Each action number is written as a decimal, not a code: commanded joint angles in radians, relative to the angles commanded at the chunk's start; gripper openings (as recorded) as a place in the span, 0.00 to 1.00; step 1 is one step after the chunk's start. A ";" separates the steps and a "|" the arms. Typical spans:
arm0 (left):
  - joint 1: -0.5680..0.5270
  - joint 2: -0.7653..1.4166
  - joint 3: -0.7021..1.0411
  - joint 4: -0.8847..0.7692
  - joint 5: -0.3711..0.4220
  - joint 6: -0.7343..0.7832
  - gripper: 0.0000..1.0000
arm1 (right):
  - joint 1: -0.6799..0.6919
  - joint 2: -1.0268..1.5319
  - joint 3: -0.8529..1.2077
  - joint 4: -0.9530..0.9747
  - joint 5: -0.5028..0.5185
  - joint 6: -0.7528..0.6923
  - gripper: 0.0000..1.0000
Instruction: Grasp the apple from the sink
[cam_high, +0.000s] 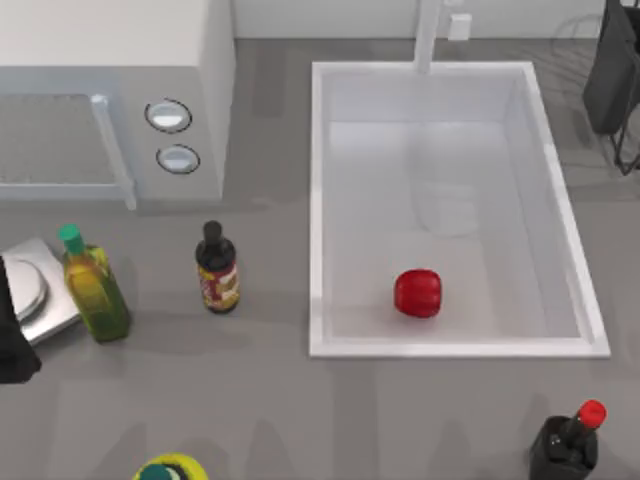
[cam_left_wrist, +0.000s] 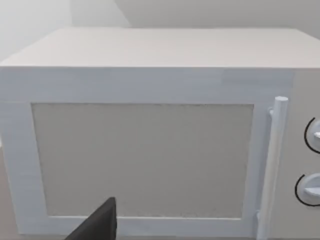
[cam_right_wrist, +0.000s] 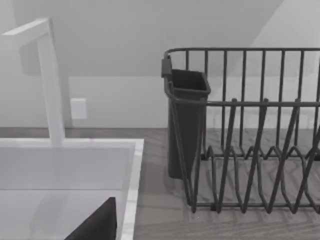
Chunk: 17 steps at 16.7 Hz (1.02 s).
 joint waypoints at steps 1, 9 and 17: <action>0.000 0.000 0.000 0.000 0.000 0.000 1.00 | 0.000 0.000 0.000 0.000 0.000 0.000 1.00; 0.000 0.000 0.000 0.000 0.000 0.000 1.00 | 0.033 0.142 0.119 -0.085 -0.001 0.046 1.00; 0.000 0.000 0.000 0.000 0.000 0.000 1.00 | 0.179 0.793 0.645 -0.436 -0.003 0.225 1.00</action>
